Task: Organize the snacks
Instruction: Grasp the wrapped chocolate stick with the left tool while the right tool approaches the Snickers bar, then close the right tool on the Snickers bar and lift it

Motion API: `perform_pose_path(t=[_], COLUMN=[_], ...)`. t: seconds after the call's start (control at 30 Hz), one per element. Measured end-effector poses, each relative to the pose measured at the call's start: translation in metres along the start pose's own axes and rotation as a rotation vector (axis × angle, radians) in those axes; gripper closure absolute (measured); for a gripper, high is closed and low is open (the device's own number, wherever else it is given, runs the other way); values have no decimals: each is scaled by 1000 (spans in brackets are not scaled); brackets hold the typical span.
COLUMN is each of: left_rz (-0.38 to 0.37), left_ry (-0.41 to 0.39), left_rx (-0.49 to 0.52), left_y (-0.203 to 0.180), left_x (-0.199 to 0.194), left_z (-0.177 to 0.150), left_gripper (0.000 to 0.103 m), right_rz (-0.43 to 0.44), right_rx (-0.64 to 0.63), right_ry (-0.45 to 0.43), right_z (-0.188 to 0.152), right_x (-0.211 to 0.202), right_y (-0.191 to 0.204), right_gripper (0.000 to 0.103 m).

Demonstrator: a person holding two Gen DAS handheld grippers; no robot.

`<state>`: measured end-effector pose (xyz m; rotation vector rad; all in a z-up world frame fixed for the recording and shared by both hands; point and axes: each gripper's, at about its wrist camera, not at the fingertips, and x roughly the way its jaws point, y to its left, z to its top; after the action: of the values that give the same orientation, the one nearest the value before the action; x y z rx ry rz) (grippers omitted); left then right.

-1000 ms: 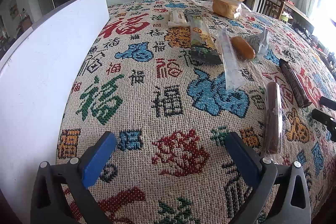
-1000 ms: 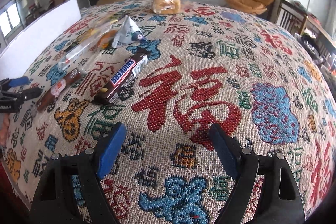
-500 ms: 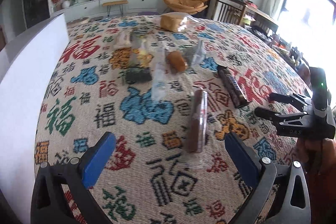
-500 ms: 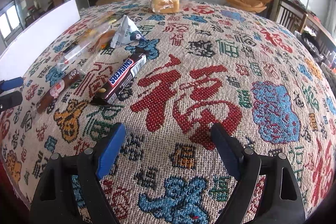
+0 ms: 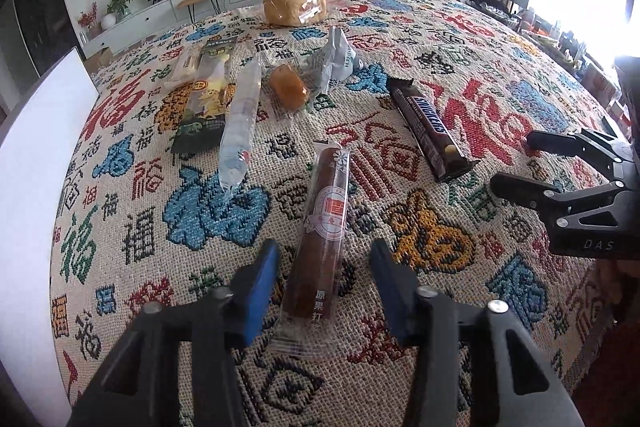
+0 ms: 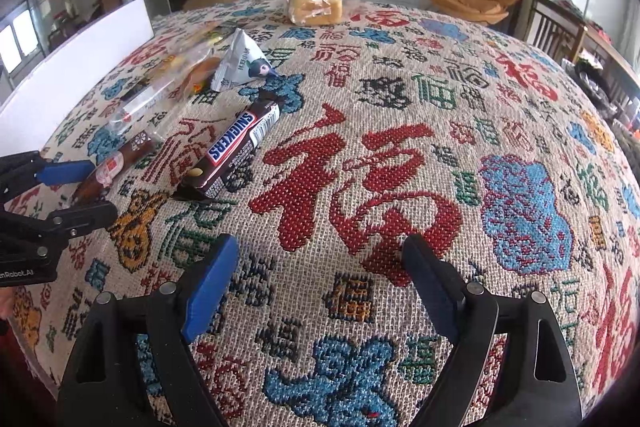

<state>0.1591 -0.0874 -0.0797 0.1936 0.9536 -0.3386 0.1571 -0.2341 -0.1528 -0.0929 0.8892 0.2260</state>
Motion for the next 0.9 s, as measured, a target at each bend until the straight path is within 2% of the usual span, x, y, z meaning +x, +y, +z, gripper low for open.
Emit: perform_pose_path(t=[0.03, 0.23, 0.6, 0.7, 0.73, 0.77, 0.83, 0.9], left_rz=[-8, -28, 21, 7, 6, 5, 15, 63], left_ry=[2, -4, -3, 24, 13, 14, 17, 9], left_rx=[1, -60, -222, -224, -212, -200, -172, -118], left_y=[0, 14, 69, 72, 70, 67, 60, 50], left_x=[-1, -14, -38, -31, -32, -31, -27, -24], left_z=[-1, -15, -42, -45, -45, -44, -43, -43], left_gripper=[81, 83, 83, 76, 69, 54, 38, 37], right_rz=[0, 0, -1, -1, -1, -1, -1, 2], right_rx=[0, 0, 0, 0, 0, 0, 1, 2], right_ry=[0, 0, 0, 0, 0, 0, 0, 0], right_z=[0, 0, 0, 0, 0, -1, -1, 0], right_x=[0, 0, 0, 0, 0, 0, 0, 0], right_y=[0, 0, 0, 0, 0, 0, 0, 0], right_gripper=[15, 15, 15, 15, 15, 15, 15, 15])
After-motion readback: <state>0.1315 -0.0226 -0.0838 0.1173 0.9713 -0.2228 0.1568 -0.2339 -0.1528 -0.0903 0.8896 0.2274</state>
